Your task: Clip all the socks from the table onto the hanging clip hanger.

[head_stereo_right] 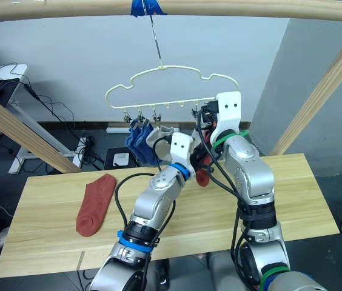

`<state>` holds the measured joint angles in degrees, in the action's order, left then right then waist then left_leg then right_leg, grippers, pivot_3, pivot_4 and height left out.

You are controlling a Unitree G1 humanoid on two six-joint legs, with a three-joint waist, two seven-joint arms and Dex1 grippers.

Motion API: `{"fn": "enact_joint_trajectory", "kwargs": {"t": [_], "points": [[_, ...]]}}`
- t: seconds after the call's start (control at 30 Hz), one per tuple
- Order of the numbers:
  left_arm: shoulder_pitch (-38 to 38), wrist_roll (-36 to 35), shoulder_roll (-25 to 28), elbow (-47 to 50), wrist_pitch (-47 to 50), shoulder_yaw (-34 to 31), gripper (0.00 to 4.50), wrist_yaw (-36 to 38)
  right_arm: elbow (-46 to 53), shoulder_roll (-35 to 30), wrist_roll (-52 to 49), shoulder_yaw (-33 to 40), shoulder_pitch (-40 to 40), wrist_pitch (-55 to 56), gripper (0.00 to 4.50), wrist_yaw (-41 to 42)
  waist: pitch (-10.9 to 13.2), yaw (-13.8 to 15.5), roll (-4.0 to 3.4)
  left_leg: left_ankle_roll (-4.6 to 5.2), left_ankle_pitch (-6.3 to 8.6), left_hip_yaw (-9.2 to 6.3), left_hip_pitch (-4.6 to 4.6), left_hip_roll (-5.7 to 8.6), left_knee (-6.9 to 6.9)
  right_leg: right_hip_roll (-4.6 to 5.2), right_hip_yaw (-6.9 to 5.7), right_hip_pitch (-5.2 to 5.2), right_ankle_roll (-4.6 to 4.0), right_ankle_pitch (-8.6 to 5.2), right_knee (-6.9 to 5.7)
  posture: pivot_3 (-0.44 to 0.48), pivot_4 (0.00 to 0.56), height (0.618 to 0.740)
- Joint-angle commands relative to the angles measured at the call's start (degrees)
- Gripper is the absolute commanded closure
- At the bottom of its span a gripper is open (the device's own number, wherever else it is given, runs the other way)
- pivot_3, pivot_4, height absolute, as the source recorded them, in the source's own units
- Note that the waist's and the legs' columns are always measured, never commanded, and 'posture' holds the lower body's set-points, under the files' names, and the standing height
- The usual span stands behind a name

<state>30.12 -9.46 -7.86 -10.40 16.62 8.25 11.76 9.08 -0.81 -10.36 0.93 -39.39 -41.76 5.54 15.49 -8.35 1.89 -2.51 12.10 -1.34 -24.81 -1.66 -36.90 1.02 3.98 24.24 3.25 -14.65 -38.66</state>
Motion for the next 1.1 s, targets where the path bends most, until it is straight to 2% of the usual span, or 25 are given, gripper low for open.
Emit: {"fn": "enact_joint_trajectory", "kwargs": {"t": [0.03, 1.1], "points": [[1.61, 0.44, -1.53, 0.37, -1.97, -0.2, 4.5, -0.88, 3.25, 0.13, -0.55, 0.18, -0.53, 0.79, 4.32, -0.34, 0.0, 0.0, 0.0, 0.0, 0.0, 0.0, 0.0, 0.0, 0.0, 0.0, 0.0, 0.0, 0.0, 0.0, 0.0, -0.228, 0.25, 0.74], [5.22, -0.77, -4.1, -1.49, -2.44, -1.78, 4.5, -1.92, 3.19, 1.68, -1.88, 0.72, -0.29, -1.71, 4.32, -0.73, 0.0, 0.0, 0.0, 0.0, 0.0, 0.01, 0.0, 0.0, 0.02, -0.01, 0.0, 0.0, 0.0, 0.0, 0.04, -0.224, 0.24, 0.74]]}}
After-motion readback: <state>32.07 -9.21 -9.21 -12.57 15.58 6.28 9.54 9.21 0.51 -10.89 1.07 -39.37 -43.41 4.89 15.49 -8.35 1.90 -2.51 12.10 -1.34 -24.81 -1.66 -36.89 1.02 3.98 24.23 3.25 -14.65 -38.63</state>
